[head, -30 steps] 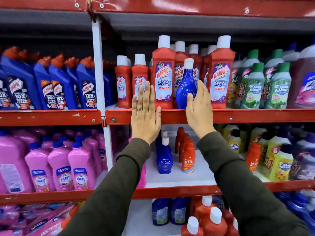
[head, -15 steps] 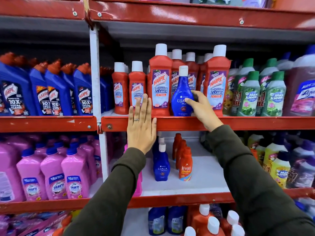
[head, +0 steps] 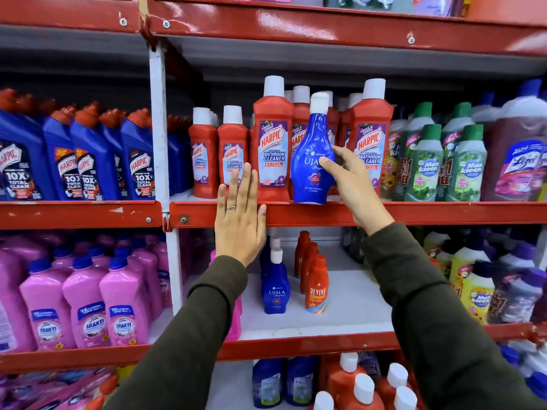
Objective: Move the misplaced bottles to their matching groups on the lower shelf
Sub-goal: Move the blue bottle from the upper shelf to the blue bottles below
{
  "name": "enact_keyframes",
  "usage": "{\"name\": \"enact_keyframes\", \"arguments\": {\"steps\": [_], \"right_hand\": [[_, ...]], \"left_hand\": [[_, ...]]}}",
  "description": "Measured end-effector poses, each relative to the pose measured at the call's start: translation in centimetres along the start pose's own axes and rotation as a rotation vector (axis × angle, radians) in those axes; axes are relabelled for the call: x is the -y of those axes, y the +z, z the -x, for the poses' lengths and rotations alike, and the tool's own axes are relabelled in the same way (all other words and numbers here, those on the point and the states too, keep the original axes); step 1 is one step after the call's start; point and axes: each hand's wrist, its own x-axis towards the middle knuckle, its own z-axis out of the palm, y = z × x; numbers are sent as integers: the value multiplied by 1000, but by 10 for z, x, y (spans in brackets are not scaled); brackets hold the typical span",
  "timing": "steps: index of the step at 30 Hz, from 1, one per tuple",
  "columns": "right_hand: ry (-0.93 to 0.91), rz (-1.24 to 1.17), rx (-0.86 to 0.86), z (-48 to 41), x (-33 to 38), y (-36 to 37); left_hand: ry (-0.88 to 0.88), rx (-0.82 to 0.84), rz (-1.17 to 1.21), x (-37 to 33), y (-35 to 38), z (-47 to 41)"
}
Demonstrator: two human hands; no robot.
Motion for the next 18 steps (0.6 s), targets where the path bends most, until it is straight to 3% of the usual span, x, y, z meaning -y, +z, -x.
{"name": "enact_keyframes", "arguments": {"steps": [7,18], "right_hand": [[9,-80,51,51,-20,5],[7,-86,107,146,-108,20]], "left_hand": [[40,9,106,6,-3,15],[-101,31,155,15,18,127]]}}
